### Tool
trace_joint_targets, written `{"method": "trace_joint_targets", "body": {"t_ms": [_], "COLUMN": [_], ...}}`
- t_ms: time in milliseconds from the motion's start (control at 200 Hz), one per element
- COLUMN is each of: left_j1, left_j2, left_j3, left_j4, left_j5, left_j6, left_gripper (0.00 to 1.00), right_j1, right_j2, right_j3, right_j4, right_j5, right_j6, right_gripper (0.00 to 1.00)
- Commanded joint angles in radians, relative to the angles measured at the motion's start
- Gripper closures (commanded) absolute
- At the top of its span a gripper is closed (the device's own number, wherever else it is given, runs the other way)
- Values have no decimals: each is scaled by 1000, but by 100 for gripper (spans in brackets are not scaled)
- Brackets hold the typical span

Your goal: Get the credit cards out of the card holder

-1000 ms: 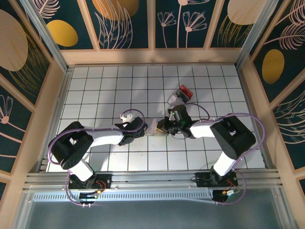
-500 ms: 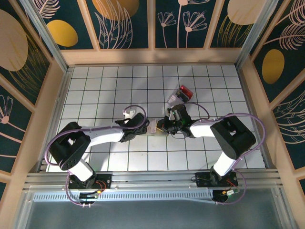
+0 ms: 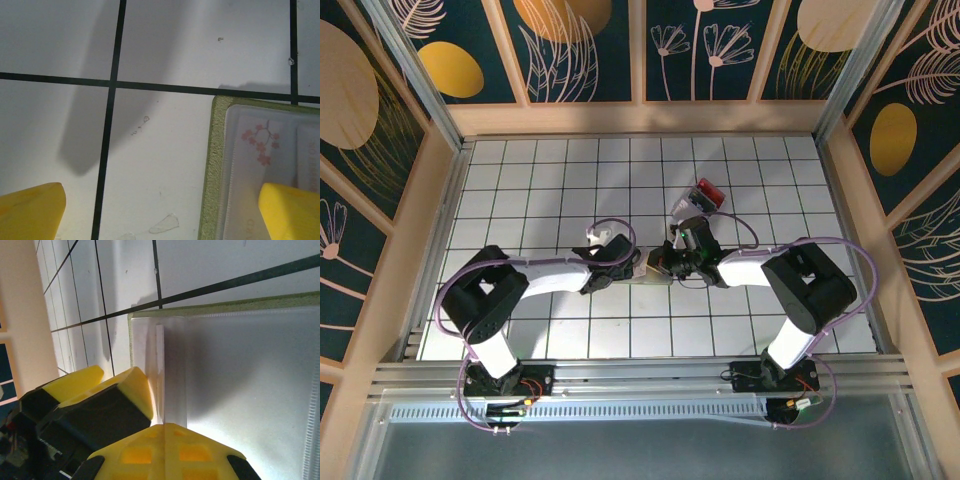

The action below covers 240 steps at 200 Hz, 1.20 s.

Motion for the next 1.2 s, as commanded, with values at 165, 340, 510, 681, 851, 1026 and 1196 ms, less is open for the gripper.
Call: {"method": "trace_joint_targets", "body": {"t_ms": [165, 340, 510, 681, 851, 1026, 1196], "left_j1": [0, 1, 1, 1, 0, 1, 2], "left_j2": [46, 45, 42, 30, 20, 17, 23], "left_j3": [-1, -10, -22, -22, -21, -22, -21], "left_j4": [-22, -14, -4, -6, -3, -8, -10], "left_j5": [12, 25, 33, 26, 19, 9, 2], "left_j6": [-2, -3, -10, -14, -10, -10, -10], "left_gripper": [1, 1, 1, 1, 1, 1, 1], "right_j1": [28, 38, 37, 35, 19, 6, -9], "right_j2": [31, 77, 110, 115, 57, -20, -70], "right_j3": [24, 40, 50, 66, 66, 76, 84], "right_j4": [125, 174, 189, 115, -17, -162, -239], "right_j5": [-52, -69, -66, -32, 32, 112, 156], "right_j6": [18, 36, 45, 23, -28, -95, -144], "right_gripper": [81, 74, 75, 91, 95, 100, 100]}}
